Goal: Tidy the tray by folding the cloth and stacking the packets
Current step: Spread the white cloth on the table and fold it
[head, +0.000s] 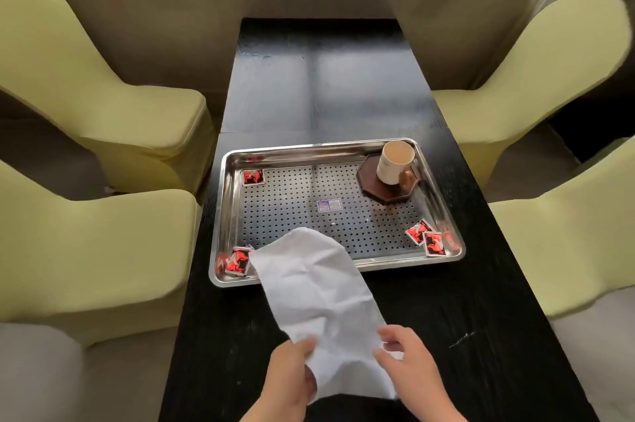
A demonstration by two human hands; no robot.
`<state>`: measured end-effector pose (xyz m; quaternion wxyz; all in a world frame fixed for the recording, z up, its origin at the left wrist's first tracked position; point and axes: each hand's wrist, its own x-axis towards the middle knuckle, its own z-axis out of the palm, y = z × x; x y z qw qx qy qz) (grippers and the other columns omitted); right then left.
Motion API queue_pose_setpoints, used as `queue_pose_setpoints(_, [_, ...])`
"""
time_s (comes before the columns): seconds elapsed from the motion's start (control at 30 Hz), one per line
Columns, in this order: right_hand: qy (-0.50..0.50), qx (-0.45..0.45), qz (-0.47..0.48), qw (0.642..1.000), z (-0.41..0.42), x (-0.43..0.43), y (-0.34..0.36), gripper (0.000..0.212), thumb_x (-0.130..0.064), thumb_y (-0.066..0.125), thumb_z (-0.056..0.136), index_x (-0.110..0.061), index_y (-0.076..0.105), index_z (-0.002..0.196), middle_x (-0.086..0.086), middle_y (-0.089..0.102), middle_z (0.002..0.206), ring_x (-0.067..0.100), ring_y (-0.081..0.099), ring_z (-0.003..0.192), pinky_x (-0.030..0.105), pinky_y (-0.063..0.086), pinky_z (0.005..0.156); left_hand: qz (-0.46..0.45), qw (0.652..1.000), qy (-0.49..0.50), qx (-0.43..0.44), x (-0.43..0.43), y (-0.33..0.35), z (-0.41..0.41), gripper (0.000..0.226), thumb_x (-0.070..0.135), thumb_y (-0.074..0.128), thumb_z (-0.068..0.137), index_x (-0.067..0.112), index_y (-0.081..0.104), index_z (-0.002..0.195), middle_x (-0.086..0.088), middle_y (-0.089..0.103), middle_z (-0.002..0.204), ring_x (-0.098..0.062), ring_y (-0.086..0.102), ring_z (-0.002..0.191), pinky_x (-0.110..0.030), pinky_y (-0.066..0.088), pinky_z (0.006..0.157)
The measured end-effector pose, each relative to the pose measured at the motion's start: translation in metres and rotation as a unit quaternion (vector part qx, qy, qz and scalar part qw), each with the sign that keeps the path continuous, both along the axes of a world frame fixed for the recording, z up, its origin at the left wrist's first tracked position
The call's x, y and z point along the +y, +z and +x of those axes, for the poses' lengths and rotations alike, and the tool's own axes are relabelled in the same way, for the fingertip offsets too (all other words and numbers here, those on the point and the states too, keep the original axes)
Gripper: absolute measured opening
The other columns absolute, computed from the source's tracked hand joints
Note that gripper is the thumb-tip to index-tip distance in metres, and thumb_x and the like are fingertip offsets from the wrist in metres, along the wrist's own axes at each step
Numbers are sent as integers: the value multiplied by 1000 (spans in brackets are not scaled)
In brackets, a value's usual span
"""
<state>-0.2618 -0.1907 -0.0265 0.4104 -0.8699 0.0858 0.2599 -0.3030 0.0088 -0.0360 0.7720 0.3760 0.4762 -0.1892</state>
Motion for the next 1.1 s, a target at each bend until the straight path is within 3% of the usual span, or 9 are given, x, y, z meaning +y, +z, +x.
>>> queue_pose_setpoints(0.1, [49, 21, 76, 996, -14, 8, 9, 32, -41, 75, 82, -41, 62, 111, -14, 63, 111, -5, 60, 100, 10, 49, 74, -60, 996, 48, -37, -20, 16, 12, 30, 14, 54, 93, 1, 64, 118, -25, 73, 108, -41, 72, 98, -51, 59, 83])
queue_pose_setpoints(0.17, [100, 75, 124, 984, -15, 12, 15, 56, -57, 76, 73, -46, 55, 123, -19, 60, 121, -6, 57, 109, 12, 50, 82, -90, 994, 58, -33, -33, 22, 13, 39, 29, 59, 93, 2, 62, 121, -27, 72, 109, -44, 71, 99, -57, 54, 93])
queue_pose_setpoints(0.23, [135, 88, 136, 977, -14, 15, 17, 70, -58, 77, 68, -48, 48, 131, -21, 60, 125, -2, 58, 115, 23, 52, 94, -101, 992, 72, -25, -45, 26, 12, 46, 40, 61, 91, 4, 66, 118, -26, 73, 107, -44, 72, 97, -57, 57, 87])
queue_pose_setpoints(0.37, [135, -20, 99, 986, 5, 10, 30, 15, -25, 61, 90, -32, 69, 101, -8, 72, 93, 3, 65, 88, 37, 55, 85, -113, 983, 88, -117, -57, 38, -2, 51, 41, 56, 89, 4, 68, 122, -24, 68, 121, -40, 69, 106, -51, 56, 82])
queue_pose_setpoints(0.53, [100, -98, 184, 973, 48, -13, 75, 25, -20, 55, 100, -25, 70, 81, -8, 68, 77, 7, 58, 71, 26, 42, 64, 106, 977, 143, -122, -39, 50, -26, 22, 21, 73, 79, 9, 80, 96, -14, 77, 101, -30, 75, 84, -37, 59, 64])
queue_pose_setpoints(0.77, [17, -144, 265, 953, 110, -47, 123, 26, -25, 51, 101, -20, 71, 86, 1, 69, 79, 20, 67, 72, 35, 55, 62, 309, 917, 251, -17, 15, 22, -65, 12, 7, 76, 82, 17, 79, 88, -4, 78, 89, -22, 70, 94, -38, 54, 82])
queue_pose_setpoints(0.9, [-74, -40, 149, 985, 117, -76, 73, 24, -28, 53, 101, -16, 71, 92, 15, 73, 88, 31, 73, 73, 40, 60, 52, 333, 910, 246, 32, 28, -3, -75, 13, 3, 72, 85, 16, 75, 86, -8, 73, 96, -28, 67, 99, -48, 55, 91])
queue_pose_setpoints(1.0, [-77, 58, 46, 994, 91, -92, 17, 28, -21, 50, 100, 0, 67, 91, 27, 71, 90, 36, 71, 72, 50, 63, 57, 337, 916, 210, 59, 24, -18, -77, 14, 5, 70, 88, 19, 72, 86, -7, 72, 96, -25, 67, 96, -41, 55, 79])
queue_pose_setpoints(1.1, [-102, 111, 37, 988, 64, -107, -13, 32, -20, 49, 98, 9, 62, 96, 24, 69, 84, 34, 67, 71, 46, 61, 62, 331, 919, 208, 55, 23, -23, -75, 13, 7, 68, 91, 20, 70, 92, -8, 71, 102, -24, 67, 94, -40, 55, 75])
